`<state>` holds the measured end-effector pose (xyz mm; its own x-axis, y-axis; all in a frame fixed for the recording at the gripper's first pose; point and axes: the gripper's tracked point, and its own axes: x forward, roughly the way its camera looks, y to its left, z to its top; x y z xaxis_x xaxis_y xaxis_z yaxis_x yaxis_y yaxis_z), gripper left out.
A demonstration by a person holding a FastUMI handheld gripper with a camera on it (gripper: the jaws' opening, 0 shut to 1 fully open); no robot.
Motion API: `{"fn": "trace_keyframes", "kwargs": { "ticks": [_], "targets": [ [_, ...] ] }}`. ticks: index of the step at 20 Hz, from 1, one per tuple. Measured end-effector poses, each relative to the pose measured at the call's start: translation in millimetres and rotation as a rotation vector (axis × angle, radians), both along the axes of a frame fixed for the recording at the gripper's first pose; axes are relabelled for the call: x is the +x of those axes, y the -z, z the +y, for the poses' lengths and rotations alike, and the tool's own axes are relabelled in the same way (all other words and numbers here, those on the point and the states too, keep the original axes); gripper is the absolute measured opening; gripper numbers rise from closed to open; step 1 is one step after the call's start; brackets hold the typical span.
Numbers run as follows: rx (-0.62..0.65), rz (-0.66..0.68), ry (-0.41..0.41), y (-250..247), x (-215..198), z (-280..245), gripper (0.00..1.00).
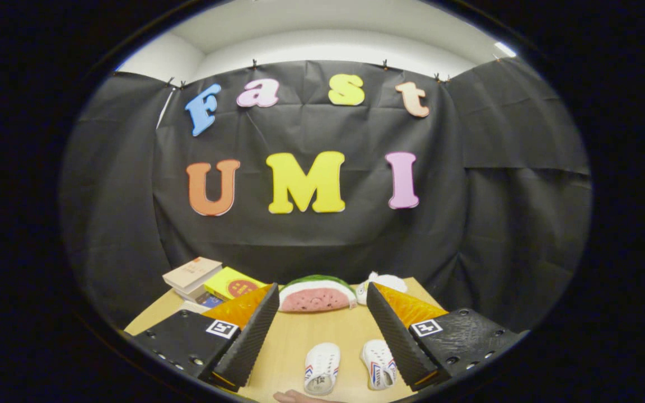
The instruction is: Open the storage box then place both shoes into the box .Put the left shoe in first, then the right shoe, with the right side of both shoes facing outward in a uniform manner.
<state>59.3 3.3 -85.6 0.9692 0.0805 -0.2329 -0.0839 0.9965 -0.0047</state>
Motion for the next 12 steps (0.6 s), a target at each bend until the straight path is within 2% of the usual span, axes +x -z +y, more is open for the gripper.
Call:
{"fn": "trace_keyframes", "kwargs": {
  "ticks": [9,12],
  "targets": [
    [0.079,0.348,-0.146,110.6,58.0,15.1,0.96],
    [0.147,0.472,-0.329,137.6,59.3,50.4,0.94]
  ]
}}
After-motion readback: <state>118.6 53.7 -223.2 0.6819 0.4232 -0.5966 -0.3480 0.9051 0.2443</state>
